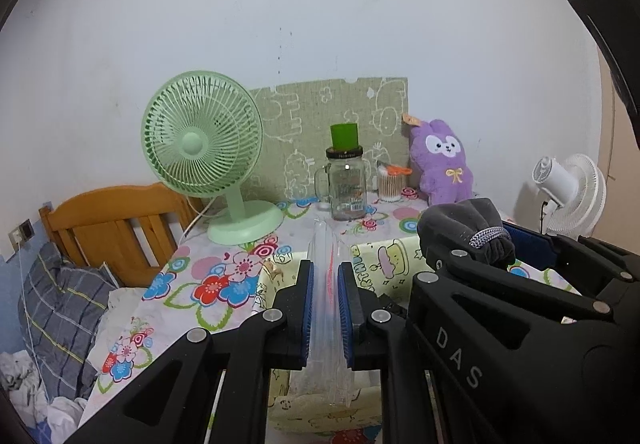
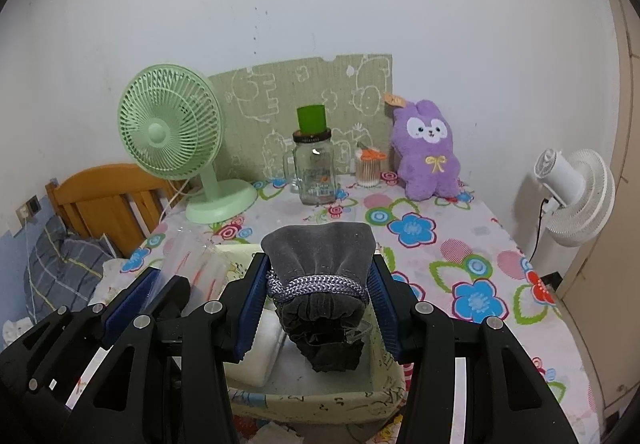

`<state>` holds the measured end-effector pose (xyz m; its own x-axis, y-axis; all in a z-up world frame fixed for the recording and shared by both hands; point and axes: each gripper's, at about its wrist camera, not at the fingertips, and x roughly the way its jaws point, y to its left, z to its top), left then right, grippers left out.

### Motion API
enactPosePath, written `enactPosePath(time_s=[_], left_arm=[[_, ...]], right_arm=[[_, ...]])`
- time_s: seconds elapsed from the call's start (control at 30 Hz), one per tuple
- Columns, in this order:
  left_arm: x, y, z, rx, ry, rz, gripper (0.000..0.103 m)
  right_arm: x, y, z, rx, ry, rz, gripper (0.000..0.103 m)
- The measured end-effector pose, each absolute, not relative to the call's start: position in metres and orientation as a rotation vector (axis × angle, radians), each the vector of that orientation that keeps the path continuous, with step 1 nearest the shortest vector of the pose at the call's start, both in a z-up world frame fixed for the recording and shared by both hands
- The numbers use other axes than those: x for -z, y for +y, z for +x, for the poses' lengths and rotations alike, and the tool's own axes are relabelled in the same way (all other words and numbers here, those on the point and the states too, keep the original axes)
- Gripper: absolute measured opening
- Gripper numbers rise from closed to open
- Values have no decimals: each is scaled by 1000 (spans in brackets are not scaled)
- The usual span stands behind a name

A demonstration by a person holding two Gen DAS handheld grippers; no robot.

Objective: Organize soft objects
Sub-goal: 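Lower the pouch and bag into the basket and open both tools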

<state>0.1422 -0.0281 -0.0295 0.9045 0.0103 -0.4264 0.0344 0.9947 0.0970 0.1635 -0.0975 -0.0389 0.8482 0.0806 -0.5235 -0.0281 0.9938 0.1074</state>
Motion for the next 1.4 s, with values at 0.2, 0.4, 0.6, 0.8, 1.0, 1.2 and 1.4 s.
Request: enactPosePath(time_s=[0.2, 0.4, 0.6, 0.8, 1.0, 1.2, 1.4], left_arm=[[40, -23, 159, 7, 490, 86, 10], [52, -20, 176, -11, 547, 85, 11], [65, -16, 192, 1, 599, 64, 15], [78, -14, 207, 23, 657, 42, 41], [81, -18, 208, 89, 674, 35, 67], [81, -18, 208, 105, 650, 28, 74], [82, -16, 213, 140, 642, 42, 76]], right_arm=[[51, -93, 180, -62, 587, 85, 53], [66, -91, 197, -88, 628, 72, 53], [79, -92, 209, -112, 662, 77, 53], [89, -90, 219, -140, 701, 79, 54], [91, -92, 219, -149, 696, 80, 78], [90, -92, 219, -152, 693, 78, 82], [91, -90, 219, -141, 693, 73, 82]])
